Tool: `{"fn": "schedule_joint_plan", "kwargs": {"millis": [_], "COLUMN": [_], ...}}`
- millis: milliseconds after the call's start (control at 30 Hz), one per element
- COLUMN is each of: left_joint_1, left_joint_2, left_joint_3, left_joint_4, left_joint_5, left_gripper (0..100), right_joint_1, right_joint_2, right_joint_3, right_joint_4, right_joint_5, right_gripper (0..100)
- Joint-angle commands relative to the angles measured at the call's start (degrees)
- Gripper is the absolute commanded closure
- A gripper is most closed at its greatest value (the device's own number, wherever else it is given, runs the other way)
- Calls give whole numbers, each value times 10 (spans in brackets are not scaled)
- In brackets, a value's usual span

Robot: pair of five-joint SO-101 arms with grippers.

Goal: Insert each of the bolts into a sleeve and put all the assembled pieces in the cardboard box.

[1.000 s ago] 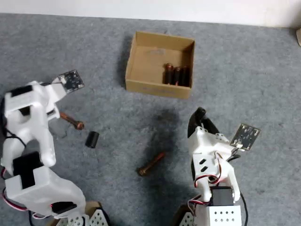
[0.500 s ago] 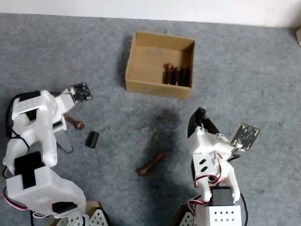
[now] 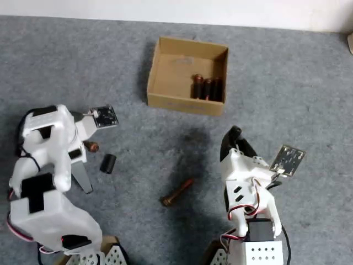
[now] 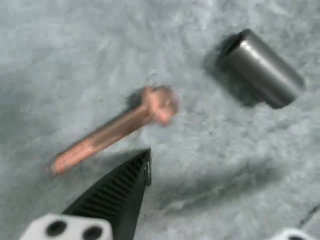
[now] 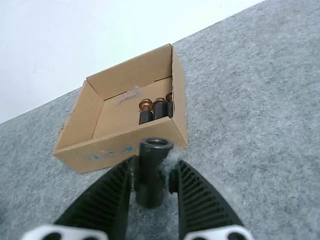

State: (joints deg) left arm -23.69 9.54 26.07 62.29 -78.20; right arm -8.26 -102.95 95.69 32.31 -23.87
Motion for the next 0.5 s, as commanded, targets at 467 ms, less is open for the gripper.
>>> {"fn": "schedule_joint_plan", "kwargs": {"millis": [467], "left_joint_1": [-13], "left_joint_2": [86], "left_joint_3": [-104], "left_joint_4": [15], "left_joint_5": [-461], "left_gripper": [680], "right_joint_1": [3], "right_joint_2": [-3], "right_joint_3": [12], "right_joint_4": [-22], "right_joint_5": [9], "right_gripper": [994]}}
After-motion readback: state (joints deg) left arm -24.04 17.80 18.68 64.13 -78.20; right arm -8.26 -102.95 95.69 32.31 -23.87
